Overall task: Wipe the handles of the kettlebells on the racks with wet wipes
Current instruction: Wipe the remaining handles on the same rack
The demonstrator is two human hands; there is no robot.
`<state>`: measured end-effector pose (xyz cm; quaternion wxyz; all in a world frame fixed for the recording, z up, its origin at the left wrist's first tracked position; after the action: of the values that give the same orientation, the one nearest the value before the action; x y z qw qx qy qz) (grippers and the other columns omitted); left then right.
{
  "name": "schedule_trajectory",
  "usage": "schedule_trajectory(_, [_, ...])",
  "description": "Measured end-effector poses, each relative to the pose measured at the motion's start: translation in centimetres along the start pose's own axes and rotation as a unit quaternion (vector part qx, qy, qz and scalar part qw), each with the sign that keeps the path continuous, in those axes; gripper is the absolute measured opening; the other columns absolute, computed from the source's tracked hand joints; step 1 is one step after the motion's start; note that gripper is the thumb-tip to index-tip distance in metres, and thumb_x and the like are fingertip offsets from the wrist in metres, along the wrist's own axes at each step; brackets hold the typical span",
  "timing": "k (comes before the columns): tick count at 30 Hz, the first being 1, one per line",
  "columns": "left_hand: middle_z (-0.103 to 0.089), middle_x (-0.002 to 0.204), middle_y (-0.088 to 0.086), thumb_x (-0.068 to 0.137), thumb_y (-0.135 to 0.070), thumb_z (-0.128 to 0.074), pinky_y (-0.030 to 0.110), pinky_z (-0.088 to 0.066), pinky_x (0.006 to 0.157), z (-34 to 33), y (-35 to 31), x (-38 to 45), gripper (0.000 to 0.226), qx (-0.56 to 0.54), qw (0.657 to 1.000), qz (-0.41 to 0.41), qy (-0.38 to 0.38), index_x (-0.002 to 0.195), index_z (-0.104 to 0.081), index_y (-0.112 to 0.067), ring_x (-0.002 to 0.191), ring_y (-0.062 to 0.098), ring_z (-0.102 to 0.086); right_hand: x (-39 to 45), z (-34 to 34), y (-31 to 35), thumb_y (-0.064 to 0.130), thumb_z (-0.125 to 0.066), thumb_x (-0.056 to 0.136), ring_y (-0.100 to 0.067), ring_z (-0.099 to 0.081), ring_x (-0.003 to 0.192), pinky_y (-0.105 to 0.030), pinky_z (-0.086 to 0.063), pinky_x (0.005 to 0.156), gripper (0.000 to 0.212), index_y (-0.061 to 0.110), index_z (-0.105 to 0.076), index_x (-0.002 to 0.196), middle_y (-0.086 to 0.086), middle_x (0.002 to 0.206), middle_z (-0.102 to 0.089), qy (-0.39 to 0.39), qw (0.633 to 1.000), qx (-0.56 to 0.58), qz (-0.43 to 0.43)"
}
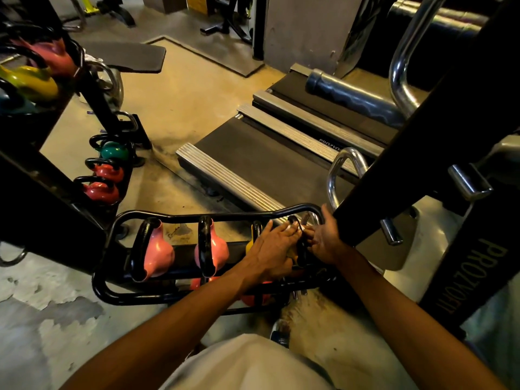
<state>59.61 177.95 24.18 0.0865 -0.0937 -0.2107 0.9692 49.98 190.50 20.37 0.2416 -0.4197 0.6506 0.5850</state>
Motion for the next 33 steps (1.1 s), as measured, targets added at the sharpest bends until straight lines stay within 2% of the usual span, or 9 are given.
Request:
schedule_trajectory(3, [-0.023,0.172,0.003,0.087,-0.019,-0.062,0.054,-0.002,0.131,-0.2,0.8,0.0,0.083,-0.036,0.999,-0.002,-0.014,0.164,-0.030,-0.017,0.161,0.019,-0.014,-1.1,0.9,-0.4,0.083,-0.026,0.094,-0.019,-0.071,0.055,-0.028,-0.051,0.054,0.099,-0.002,-0.063,0.128,-0.010,0.072,-0.075,0.010,0.998,-0.055,0.014])
schedule_trajectory(7, [-0.018,0.173,0.003,0.089,-0.015,-0.061,0.044,-0.002,0.131,-0.3,1.2,0.2,0.084,-0.059,0.998,-0.014,-0.020,0.165,-0.025,-0.016,0.160,0.017,-0.015,-2.7,1.6,-1.1,0.082,-0.024,0.096,-0.027,-0.069,0.082,-0.033,-0.053,0.069,0.093,0.004,-0.069,0.120,-0.015,0.090,-0.073,0.000,0.994,-0.101,0.033])
schedule_trajectory(12, [-0.015,0.174,0.001,0.089,-0.015,-0.061,0.045,0.000,0.131,-0.6,1.2,0.4,0.083,-0.028,0.999,-0.026,-0.004,0.165,-0.026,-0.018,0.161,0.015,-0.012,-5.0,1.8,-2.5,0.058,-0.028,0.109,-0.014,-0.075,0.067,-0.026,-0.055,0.059,0.067,0.011,-0.074,0.098,-0.005,0.078,-0.079,-0.011,0.986,-0.109,0.129])
schedule_trajectory(16, [-0.017,0.173,0.000,0.092,-0.019,-0.061,0.052,-0.003,0.131,-0.2,1.5,0.4,0.080,-0.009,0.999,-0.047,-0.003,0.164,-0.027,-0.021,0.161,0.015,-0.011,-5.6,1.9,-6.4,0.036,-0.050,0.109,-0.009,-0.073,0.108,-0.019,-0.057,0.082,0.028,0.024,-0.071,0.122,0.001,0.118,-0.076,-0.018,0.934,-0.193,0.302])
schedule_trajectory(19, [-0.020,0.173,0.001,0.094,-0.027,-0.060,0.055,-0.004,0.131,0.2,1.8,0.9,0.076,0.015,0.997,-0.072,0.001,0.164,-0.029,-0.020,0.161,0.016,-0.011,-5.4,2.1,-7.7,0.045,-0.059,0.100,0.000,-0.064,0.117,-0.019,-0.051,0.097,0.039,0.025,-0.062,0.134,0.009,0.126,-0.066,-0.064,0.881,-0.278,0.378])
schedule_trajectory(21, [-0.020,0.173,0.003,0.094,-0.029,-0.060,0.055,-0.005,0.130,0.3,2.0,1.2,0.077,0.038,0.996,-0.084,-0.006,0.164,-0.029,-0.020,0.161,0.017,-0.010,-5.2,1.6,-7.1,0.042,-0.062,0.098,-0.007,-0.067,0.107,-0.018,-0.054,0.088,0.039,0.016,-0.063,0.127,0.001,0.117,-0.069,-0.077,0.890,-0.244,0.378])
schedule_trajectory(24, [-0.019,0.173,0.004,0.092,-0.026,-0.062,0.055,-0.004,0.130,0.2,2.0,1.3,0.080,0.044,0.995,-0.089,0.007,0.164,-0.028,-0.019,0.161,0.018,-0.010,-4.5,0.6,-5.7,0.015,-0.061,0.105,-0.013,-0.069,0.093,-0.013,-0.053,0.073,0.009,0.011,-0.063,0.113,-0.002,0.101,-0.070,-0.094,0.925,-0.152,0.336])
schedule_trajectory(29, [-0.018,0.174,0.001,0.093,-0.025,-0.061,0.059,-0.004,0.129,0.1,2.1,1.2,0.080,0.058,0.995,-0.084,0.012,0.165,-0.026,-0.021,0.161,0.016,-0.009,-3.9,0.9,-5.9,0.013,-0.053,0.108,-0.014,-0.071,0.112,-0.031,-0.053,0.097,0.023,0.014,-0.071,0.122,0.001,0.113,-0.077,-0.049,0.929,-0.156,0.332])
schedule_trajectory(33, [-0.017,0.174,0.000,0.094,-0.029,-0.060,0.059,-0.001,0.127,0.5,2.2,1.2,0.079,0.062,0.994,-0.085,0.024,0.165,-0.026,-0.022,0.161,0.017,-0.008,-6.5,1.1,-9.3,0.034,-0.063,0.100,0.005,-0.053,0.135,-0.019,-0.046,0.106,0.058,0.025,-0.046,0.155,0.011,0.149,-0.057,-0.052,0.865,-0.300,0.398])
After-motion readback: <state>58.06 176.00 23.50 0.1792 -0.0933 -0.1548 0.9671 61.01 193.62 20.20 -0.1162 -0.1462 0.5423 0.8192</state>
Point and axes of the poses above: each hand's wrist, its own x-axis towards the middle knuckle, its own z-axis out of the back of the hand, y = z × x, the point moved 3 cm from there along x, towards the middle knuckle
